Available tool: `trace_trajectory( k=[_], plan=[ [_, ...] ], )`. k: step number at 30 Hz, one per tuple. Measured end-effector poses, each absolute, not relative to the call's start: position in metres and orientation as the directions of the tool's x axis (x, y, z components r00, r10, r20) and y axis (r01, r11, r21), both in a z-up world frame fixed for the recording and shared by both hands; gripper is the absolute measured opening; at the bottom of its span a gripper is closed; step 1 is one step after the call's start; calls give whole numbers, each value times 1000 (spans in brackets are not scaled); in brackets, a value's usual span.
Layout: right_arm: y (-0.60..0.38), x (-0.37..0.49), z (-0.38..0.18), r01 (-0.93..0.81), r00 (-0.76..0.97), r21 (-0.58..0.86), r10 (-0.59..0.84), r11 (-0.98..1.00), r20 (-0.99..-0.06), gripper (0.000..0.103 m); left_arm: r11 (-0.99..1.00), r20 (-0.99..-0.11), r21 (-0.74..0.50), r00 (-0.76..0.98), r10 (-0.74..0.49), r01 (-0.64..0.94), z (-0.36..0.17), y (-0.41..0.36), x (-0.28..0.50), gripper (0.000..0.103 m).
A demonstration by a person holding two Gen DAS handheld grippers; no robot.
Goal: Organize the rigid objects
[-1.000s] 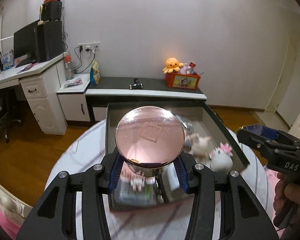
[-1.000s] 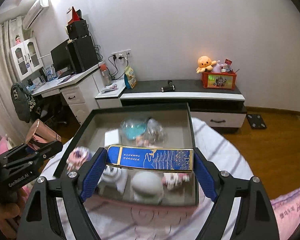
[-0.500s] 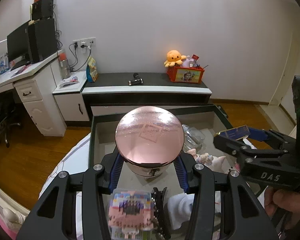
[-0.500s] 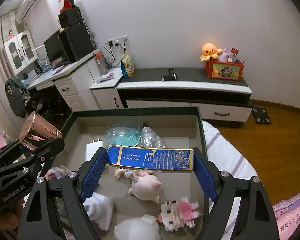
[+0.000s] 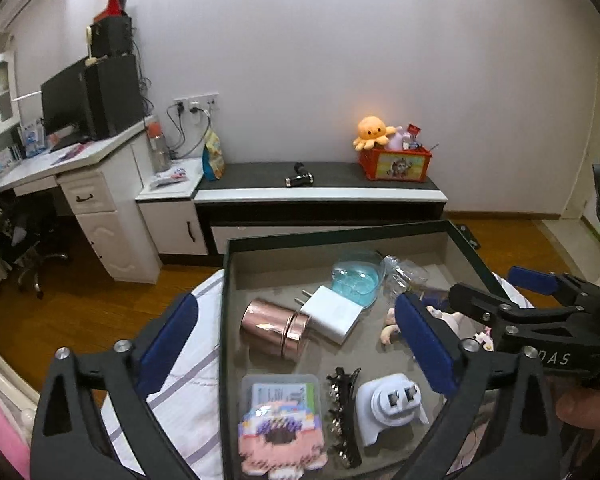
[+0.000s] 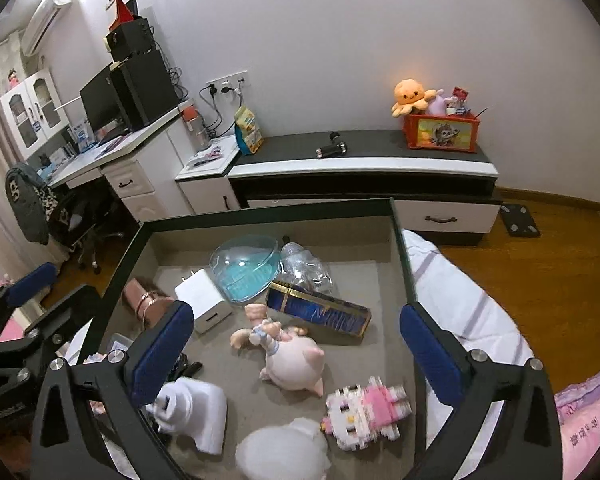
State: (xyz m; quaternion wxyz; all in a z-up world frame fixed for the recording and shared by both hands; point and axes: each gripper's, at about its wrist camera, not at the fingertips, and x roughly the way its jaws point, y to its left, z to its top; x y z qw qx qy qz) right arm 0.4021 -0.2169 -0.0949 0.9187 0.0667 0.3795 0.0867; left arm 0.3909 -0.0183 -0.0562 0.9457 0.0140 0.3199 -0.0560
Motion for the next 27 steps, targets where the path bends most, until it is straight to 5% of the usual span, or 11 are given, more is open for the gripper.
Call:
trace_trajectory(
  k=[27],
  plan=[
    [-210, 209, -37, -71, 804, 170, 157, 983, -573, 103, 994, -543, -44, 833, -107, 99, -21, 6, 211, 103]
  ],
)
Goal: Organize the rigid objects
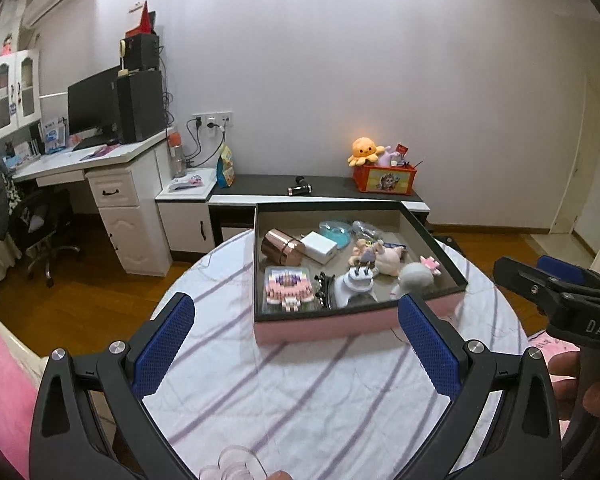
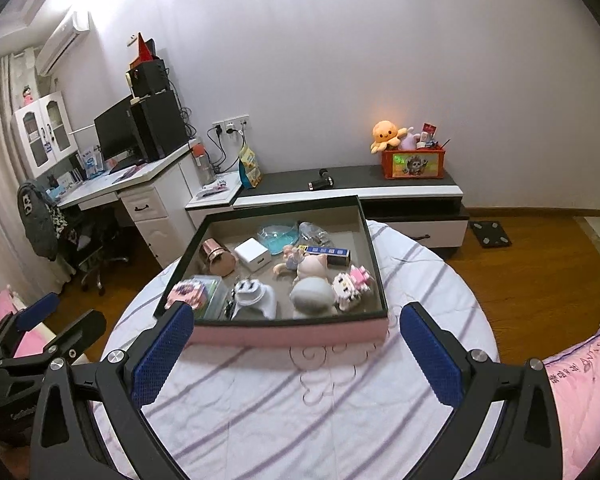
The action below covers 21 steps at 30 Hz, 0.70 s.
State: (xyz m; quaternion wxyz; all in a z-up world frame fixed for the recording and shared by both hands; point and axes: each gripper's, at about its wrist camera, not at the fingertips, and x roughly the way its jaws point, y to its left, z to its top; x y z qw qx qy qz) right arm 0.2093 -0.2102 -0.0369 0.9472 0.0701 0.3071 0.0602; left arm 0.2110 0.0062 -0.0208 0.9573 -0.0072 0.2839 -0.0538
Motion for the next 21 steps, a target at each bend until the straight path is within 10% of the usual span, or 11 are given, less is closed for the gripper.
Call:
trace_trajectory(
  k=[21],
  plan=[
    [-203, 91, -43, -26, 846, 84, 67, 996, -530, 103, 991, -520, -109, 845, -122, 76, -31, 8, 107, 103]
  ],
)
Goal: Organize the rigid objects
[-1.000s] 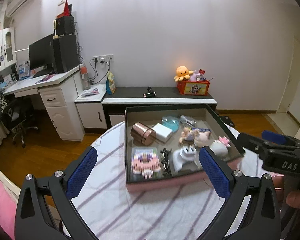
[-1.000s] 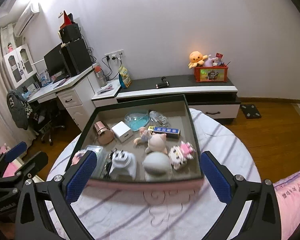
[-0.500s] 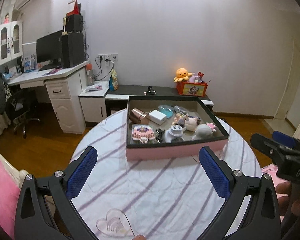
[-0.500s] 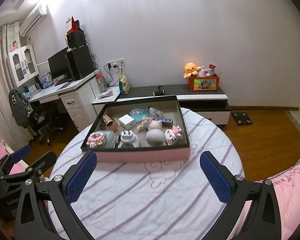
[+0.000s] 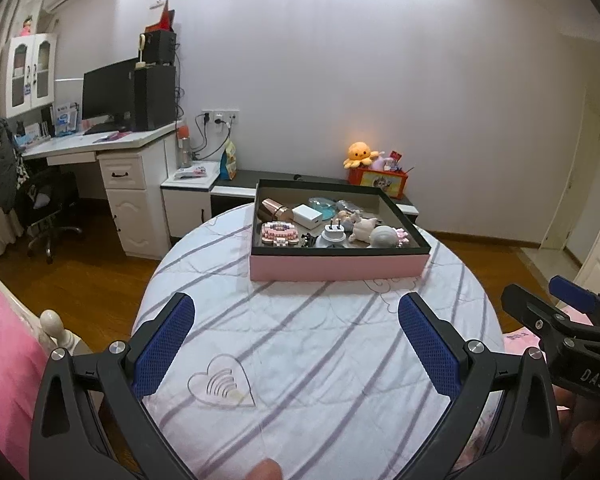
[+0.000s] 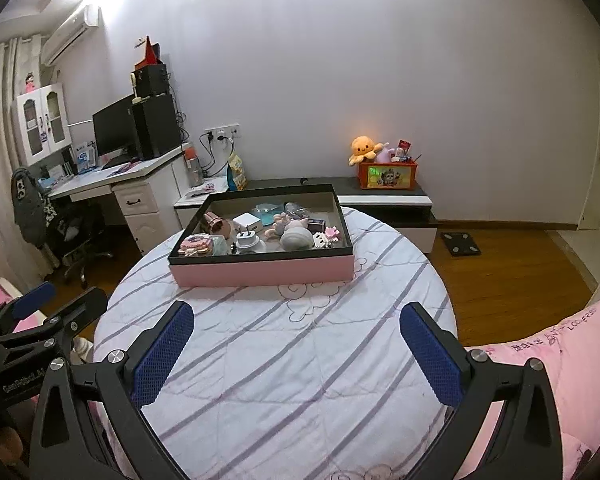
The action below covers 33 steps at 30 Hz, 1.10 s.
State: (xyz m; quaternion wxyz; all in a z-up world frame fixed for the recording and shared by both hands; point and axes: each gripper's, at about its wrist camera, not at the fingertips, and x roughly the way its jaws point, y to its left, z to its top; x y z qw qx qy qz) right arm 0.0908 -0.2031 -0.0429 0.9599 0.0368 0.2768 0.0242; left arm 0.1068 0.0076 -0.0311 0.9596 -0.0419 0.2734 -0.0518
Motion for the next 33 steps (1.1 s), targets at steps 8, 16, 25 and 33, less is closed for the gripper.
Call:
trace_trajectory(
  k=[8, 16, 25, 33],
  plan=[
    [-196, 81, -43, -42, 853, 83, 79, 996, -515, 103, 993, -519, -88, 847, -114, 80, -34, 1, 93, 103],
    [-199, 82, -45, -36, 850, 87, 76, 996, -521, 103, 995, -534, -73, 839, -102, 74, -39, -3, 93, 103],
    [-201, 82, -46, -38, 847, 91, 80, 995, -525, 103, 997, -536, -45, 841, -79, 64, -39, -7, 92, 103],
    [-200, 82, -47, -37, 847, 92, 80, 995, -525, 103, 998, -544, -36, 837, -65, 54, -41, -5, 91, 103]
  ],
)
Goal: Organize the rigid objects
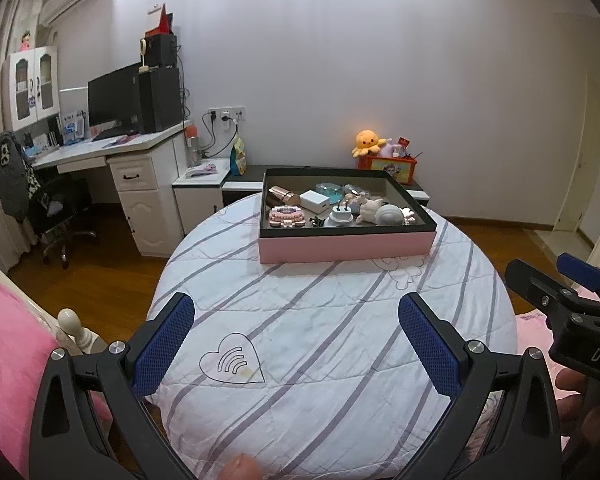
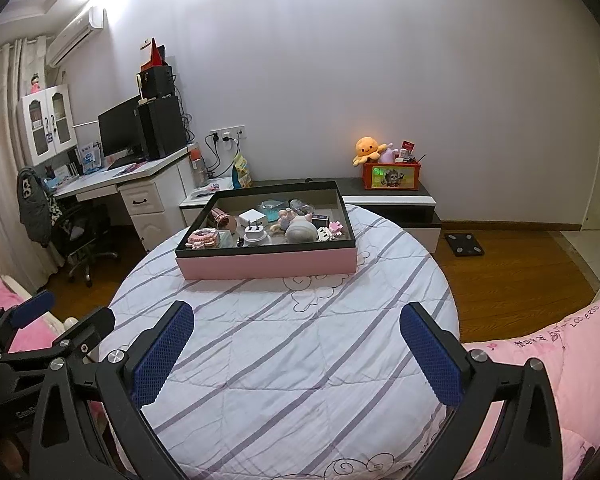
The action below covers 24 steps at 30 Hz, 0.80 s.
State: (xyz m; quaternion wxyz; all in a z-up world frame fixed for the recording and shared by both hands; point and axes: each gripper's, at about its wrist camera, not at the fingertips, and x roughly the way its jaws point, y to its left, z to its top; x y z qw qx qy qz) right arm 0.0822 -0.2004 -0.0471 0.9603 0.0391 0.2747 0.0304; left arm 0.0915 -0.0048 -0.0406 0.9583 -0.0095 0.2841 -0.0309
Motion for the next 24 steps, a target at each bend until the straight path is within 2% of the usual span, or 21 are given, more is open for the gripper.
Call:
trace_trajectory(
  k=[24],
  plan=[
    [-207, 83, -47, -28, 846, 100, 77, 995, -527, 103, 999, -527, -20, 849, -45, 41, -35, -2, 93, 103]
  ],
)
